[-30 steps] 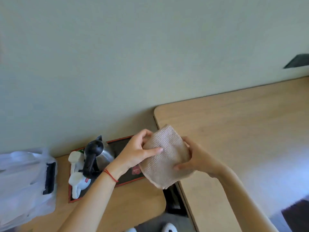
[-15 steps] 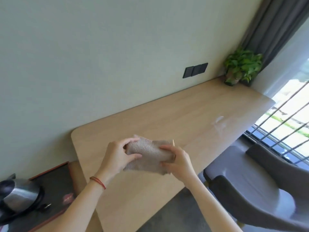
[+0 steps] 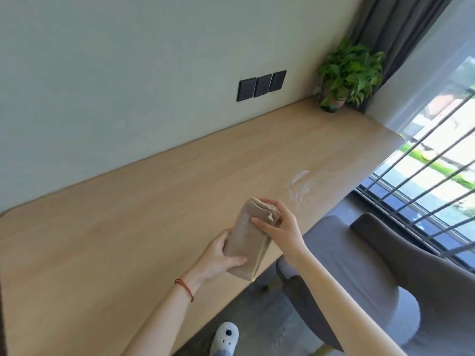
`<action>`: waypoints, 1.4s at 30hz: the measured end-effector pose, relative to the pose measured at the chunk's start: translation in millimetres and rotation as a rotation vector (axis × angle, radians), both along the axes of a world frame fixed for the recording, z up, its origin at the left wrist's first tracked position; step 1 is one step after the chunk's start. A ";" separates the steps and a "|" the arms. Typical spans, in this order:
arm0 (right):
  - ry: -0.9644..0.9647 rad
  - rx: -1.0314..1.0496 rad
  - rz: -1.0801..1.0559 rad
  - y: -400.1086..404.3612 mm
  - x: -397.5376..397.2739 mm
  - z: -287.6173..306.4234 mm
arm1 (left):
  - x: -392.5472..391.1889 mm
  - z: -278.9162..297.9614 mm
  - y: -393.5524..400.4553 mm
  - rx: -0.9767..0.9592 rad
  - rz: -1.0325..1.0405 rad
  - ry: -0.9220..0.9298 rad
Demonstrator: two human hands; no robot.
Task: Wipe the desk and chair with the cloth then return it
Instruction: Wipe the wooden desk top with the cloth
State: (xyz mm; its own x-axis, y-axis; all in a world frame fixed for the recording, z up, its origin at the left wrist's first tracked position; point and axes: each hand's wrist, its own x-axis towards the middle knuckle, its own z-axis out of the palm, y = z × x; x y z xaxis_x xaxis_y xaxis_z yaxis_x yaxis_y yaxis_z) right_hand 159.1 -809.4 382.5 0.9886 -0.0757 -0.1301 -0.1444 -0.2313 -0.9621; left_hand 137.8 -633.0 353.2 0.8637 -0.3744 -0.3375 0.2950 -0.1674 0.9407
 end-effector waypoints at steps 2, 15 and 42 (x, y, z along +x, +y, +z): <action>-0.027 -0.089 -0.034 -12.5 25.4 -9.5 | 23.6 -10.2 -24.7 -0.064 -0.005 0.008; -0.121 -0.329 -0.016 -74.1 110.4 -64.3 | 112.3 -43.1 -151.6 0.125 0.091 -0.247; -0.349 -0.928 0.414 -230.3 192.4 -160.7 | 142.8 -151.0 -206.8 1.208 0.423 -0.348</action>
State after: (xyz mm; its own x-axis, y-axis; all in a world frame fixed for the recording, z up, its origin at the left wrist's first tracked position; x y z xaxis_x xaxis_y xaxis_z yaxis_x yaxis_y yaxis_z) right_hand 351.5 -1039.7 221.8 0.9316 0.3495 0.1001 0.3614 -0.8608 -0.3582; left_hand 280.6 -839.8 202.2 0.9473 0.3203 -0.0050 0.3067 -0.9022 0.3032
